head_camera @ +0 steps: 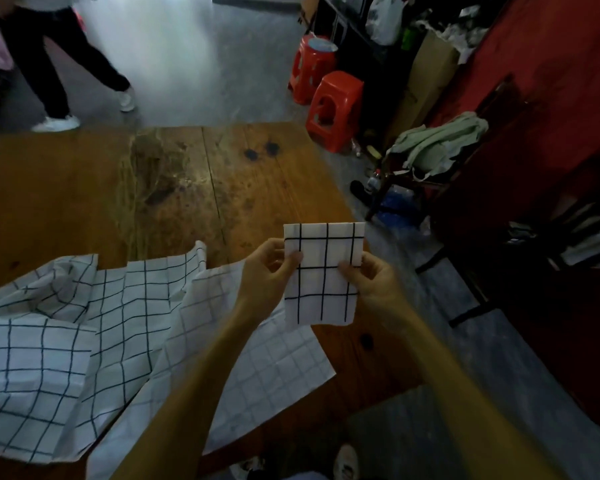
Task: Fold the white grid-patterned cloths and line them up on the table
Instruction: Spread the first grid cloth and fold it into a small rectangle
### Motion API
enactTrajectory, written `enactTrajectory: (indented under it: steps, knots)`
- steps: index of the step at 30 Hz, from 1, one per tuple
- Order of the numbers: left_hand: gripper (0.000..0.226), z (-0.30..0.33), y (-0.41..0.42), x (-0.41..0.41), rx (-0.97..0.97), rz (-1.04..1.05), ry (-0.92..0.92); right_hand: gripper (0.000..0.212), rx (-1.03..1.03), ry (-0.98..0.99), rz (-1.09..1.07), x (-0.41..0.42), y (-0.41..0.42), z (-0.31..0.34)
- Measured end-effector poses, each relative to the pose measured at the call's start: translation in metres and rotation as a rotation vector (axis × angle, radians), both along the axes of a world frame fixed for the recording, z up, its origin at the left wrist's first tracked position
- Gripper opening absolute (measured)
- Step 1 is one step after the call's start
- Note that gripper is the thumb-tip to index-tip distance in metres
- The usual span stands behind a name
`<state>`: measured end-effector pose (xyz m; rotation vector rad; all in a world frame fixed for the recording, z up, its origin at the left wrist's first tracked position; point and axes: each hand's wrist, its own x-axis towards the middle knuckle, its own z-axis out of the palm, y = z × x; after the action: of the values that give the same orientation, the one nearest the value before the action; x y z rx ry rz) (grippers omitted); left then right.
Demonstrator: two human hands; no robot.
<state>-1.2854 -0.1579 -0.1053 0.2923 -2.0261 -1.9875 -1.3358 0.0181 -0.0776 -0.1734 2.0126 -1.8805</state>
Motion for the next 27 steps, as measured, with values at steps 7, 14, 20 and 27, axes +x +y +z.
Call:
enactTrajectory:
  steps: [7,14,20,27]
  knots:
    - [0.013,0.016,0.095,-0.012,0.014,-0.087,-0.054,0.015,-0.016,0.015,-0.129,-0.005,0.101,-0.007]
    - [0.028,0.007,0.262,-0.015,0.021,-0.176,-0.14,0.012,-0.066,0.001,-0.205,-0.003,0.268,-0.019]
    - [0.024,0.025,0.374,-0.045,0.101,-0.206,-0.216,0.022,-0.063,0.017,-0.264,-0.017,0.385,-0.011]
    - [0.024,0.043,0.433,-0.097,0.01,-0.298,-0.103,0.025,-0.073,0.053,-0.335,-0.069,0.445,-0.008]
